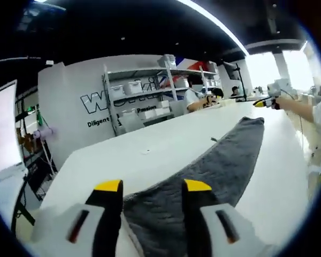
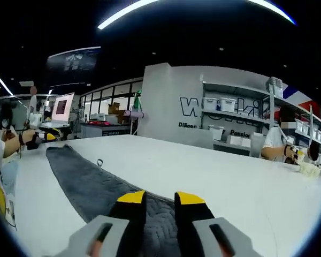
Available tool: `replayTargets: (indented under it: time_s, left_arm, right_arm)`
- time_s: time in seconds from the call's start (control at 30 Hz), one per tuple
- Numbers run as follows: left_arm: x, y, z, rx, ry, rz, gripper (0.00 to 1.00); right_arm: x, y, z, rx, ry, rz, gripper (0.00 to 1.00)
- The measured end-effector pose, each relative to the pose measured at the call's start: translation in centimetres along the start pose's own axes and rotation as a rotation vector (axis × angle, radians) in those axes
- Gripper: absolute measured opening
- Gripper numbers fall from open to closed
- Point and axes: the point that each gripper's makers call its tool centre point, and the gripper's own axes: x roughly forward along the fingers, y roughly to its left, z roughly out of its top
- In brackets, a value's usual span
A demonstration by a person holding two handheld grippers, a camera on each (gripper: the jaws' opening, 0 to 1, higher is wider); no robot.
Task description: Fold the towel on the table until its edges align and the towel forms a compact rectangular stack.
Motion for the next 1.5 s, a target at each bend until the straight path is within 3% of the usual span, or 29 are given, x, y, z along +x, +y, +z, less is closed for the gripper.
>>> replayTargets:
  time_s: [0.43,0.8,1.1,1.23,1.5]
  left_arm:
    - [-4.3,-2.0,2.0,-0.078,-0.066,-0.054,0.65]
    - [-7.8,-3.7,3.1,-0.109,-0.066,-0.084,0.78]
    - [-10.0,-4.5,1.6,-0.114,-0.038,-0.059,0.84]
    - [-10.4,-5.2,0.5,-0.116,-0.019,-0.057,0.86]
    - [-10.8,-5.7,-1.7,-0.162,-0.008,-0.042,0.91]
  right_arm:
    - [-4.1,3.7,0.6,0.016,-0.045,0.039,0.30]
    - [-6.2,5.1,2.1,0.022,-0.064,0.054,0.35]
    - [-8.1,7.1,1.8,0.004,-0.042,0.060,0.44]
    - [-9.0,7.5,1.6,0.003,-0.052,0.047,0.52]
    - [-10.0,7.9,-0.4,0.021,-0.034,0.024,0.60]
